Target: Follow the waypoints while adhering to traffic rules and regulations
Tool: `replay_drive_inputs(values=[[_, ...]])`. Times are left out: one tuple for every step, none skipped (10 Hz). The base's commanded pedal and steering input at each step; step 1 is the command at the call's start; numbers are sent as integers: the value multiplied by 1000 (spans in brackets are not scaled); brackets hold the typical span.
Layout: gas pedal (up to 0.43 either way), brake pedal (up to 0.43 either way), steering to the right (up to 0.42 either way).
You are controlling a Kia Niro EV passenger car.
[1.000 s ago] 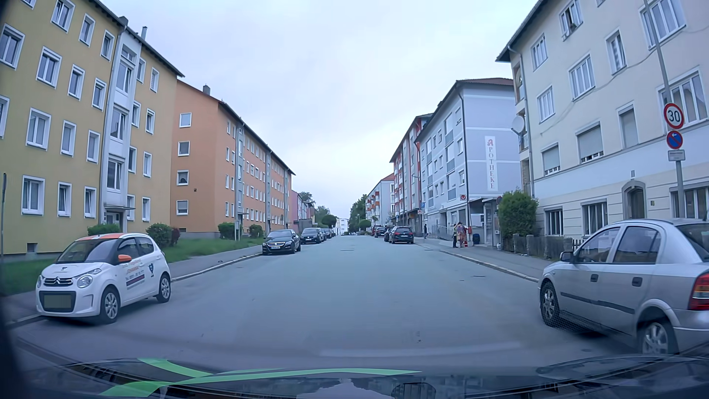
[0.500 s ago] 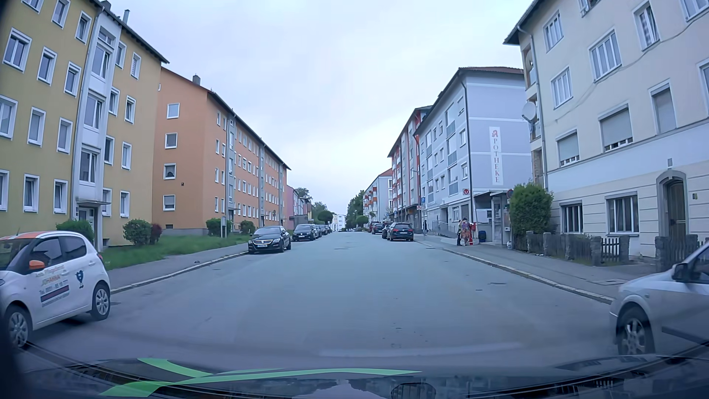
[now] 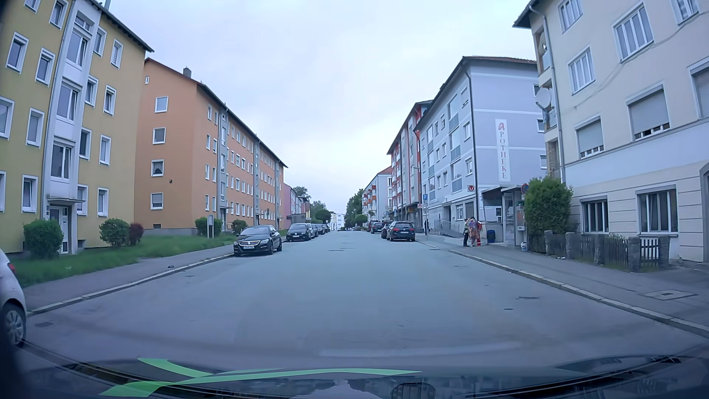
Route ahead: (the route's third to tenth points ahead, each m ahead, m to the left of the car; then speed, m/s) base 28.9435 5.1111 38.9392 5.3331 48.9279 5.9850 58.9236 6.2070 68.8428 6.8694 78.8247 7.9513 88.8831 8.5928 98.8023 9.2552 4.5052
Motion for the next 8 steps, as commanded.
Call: replay_drive_inputs(values=[[0,0,0],[0,0,0],[0,0,0],[0,0,0],[0,0,0],[0,0,0],[0,0,0],[0,0,0]])
